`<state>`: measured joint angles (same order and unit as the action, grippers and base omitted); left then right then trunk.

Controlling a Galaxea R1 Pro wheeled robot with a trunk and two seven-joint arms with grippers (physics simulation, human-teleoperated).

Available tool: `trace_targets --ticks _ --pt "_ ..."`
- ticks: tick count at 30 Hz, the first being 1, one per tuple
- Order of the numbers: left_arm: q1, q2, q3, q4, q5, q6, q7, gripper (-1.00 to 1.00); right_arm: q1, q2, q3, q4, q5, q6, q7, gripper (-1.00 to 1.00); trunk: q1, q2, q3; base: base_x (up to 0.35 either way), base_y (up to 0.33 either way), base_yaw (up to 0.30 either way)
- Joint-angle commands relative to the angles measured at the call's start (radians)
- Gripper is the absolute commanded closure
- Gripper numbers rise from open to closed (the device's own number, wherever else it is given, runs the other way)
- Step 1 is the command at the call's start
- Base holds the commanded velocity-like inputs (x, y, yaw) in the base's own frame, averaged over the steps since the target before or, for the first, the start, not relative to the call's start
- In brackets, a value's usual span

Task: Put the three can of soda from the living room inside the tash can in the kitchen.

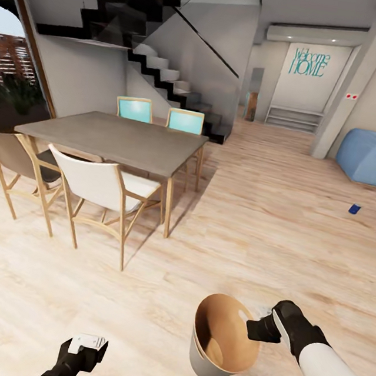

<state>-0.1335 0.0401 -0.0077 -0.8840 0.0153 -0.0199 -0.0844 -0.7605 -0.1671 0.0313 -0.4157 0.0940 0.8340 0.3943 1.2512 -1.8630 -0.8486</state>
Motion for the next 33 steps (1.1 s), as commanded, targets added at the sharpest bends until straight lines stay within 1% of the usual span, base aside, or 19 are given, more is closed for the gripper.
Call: trace_targets --ticks 1,7,10,17,20,33 --pt "0.000 0.000 0.000 0.000 0.000 0.000 0.000 -1.00 0.000 0.000 -0.002 0.000 -0.019 0.004 0.004 1.00 0.000 0.000 0.001 0.000 -0.290 -0.226" --pt "0.000 0.000 0.000 0.002 0.003 0.001 -0.003 -1.00 0.000 0.000 -0.002 0.000 -0.019 0.004 0.004 1.00 0.000 0.000 0.006 0.003 -0.258 -0.228" --pt "0.000 0.000 0.000 0.002 0.005 0.001 -0.003 -1.00 0.000 0.000 -0.003 0.000 -0.019 0.004 0.004 1.00 0.000 0.000 0.008 0.048 0.029 -0.179" --pt "0.000 0.005 0.001 -0.002 0.007 0.000 -0.003 -1.00 0.000 0.001 -0.014 0.000 -0.019 0.004 0.005 1.00 0.000 0.000 0.008 0.010 0.041 -0.017" --pt "0.000 0.006 0.005 0.003 0.005 0.003 -0.005 -1.00 0.000 0.000 -0.021 0.000 -0.019 0.004 0.005 1.00 0.000 0.000 0.009 0.001 0.258 -0.176" --pt "0.000 0.006 0.009 0.004 0.005 0.004 -0.006 -1.00 0.000 0.000 -0.023 0.000 -0.019 0.004 0.004 1.00 0.000 0.000 0.017 0.000 0.309 -0.235"
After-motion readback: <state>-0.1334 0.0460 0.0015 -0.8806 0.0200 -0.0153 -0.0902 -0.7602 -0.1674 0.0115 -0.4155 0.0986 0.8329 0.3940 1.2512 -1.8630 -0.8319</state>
